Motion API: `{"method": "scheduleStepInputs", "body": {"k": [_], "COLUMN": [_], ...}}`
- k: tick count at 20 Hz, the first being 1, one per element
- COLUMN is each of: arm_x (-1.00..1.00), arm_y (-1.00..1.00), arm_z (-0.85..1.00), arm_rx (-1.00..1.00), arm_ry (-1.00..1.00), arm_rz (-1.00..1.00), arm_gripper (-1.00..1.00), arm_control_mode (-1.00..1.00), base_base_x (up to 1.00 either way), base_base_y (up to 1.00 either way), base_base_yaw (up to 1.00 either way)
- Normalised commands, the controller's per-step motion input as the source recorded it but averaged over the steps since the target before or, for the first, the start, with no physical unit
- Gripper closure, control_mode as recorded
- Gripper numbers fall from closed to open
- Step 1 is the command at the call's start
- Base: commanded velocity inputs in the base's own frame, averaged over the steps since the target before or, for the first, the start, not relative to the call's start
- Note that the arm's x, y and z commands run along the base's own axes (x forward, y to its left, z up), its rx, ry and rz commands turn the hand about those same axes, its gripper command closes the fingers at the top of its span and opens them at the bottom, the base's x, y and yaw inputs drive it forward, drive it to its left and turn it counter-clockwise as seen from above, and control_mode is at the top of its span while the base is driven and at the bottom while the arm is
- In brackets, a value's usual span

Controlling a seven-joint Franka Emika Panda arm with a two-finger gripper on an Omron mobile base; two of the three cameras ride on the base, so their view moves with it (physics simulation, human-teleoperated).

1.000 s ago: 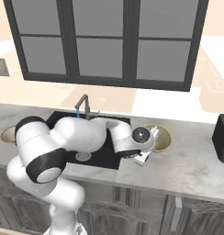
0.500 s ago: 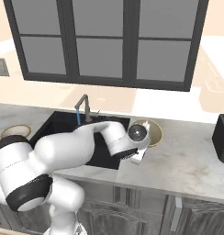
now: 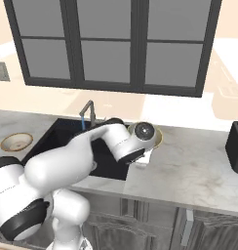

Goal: Rinse each bowl for a few seconds and place them down in the sink or on the counter.

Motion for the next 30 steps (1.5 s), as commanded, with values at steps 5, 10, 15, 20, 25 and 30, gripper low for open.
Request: {"method": "scheduleStepInputs", "body": {"k": [5,10,15,20,25,30], "arm_x": [-0.12,-0.20,-0.14,0.00,0.15,0.12], "arm_y": [0.23,0.26,0.33,0.34,0.35,0.33], "arm_z": [0.13,0.05,0.07,0.06,0.03,0.01], "arm_rx": [-0.02,-0.02,-0.04,-0.06,-0.11,-0.11], "arm_ry": [0.04,0.02,0.01,0.01,0.03,0.05], "arm_rz": [0.17,0.16,0.15,0.13,0.08,0.08], "arm_gripper": [1.00,1.00,1.00,1.00,1.00,1.00], "arm_control_mode": [-1.00,-1.00,-1.00,-1.00,-1.00,-1.00], "base_base_x": [0.00,0.00,0.00,0.00,0.00,0.00], "base_base_y": [0.00,0.00,0.00,0.00,0.00,0.00], "base_base_yaw": [0.00,0.00,0.00,0.00,0.00,0.00]}}
